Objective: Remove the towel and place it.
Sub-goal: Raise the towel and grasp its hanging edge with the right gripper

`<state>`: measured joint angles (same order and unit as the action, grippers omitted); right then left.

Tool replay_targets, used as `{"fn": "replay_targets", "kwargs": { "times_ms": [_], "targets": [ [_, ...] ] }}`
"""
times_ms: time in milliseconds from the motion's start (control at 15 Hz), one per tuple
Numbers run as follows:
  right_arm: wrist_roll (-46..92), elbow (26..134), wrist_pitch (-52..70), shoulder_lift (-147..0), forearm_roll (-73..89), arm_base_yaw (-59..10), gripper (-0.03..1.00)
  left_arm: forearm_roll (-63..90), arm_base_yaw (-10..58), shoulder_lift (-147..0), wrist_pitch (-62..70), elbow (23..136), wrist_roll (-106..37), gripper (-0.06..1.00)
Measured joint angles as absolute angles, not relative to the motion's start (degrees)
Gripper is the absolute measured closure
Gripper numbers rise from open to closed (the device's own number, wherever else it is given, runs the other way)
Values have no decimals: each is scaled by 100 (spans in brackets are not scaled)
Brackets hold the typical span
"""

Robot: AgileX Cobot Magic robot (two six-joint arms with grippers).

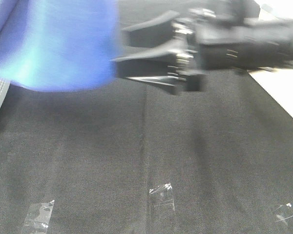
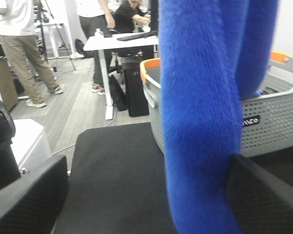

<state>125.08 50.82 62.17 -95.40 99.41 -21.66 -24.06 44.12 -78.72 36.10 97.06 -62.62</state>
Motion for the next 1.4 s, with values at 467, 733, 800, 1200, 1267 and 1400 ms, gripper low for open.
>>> {"fn": "replay_targets", "kwargs": {
  "times_ms": [467,733,800,1200,1267,1400],
  "targets": [
    [12382,5592,5340,-9998,9941,-2555,14,-2355,4412,-7872,3592,9706,-6262,94],
    [12542,5598,5105,-9998,9941,-2378,14,-2309,4412,-7872,3810,9706,-6262,94],
    [12588,5604,5397,-9998,9947,-2366,14,-2309,4412,-7872,3827,9706,-6262,94],
    [12920,6211,6171,-10285,9941,-2372,14,-2223,4412,-7872,3856,9706,-6262,94],
    [12588,6503,6240,-10537,9947,-2372,14,-2217,4412,-7872,3856,9706,-6262,94],
    [12187,6600,6543,-10709,9723,-2372,14,-2269,4412,-7872,3856,9706,-6262,94]
  ]
}}
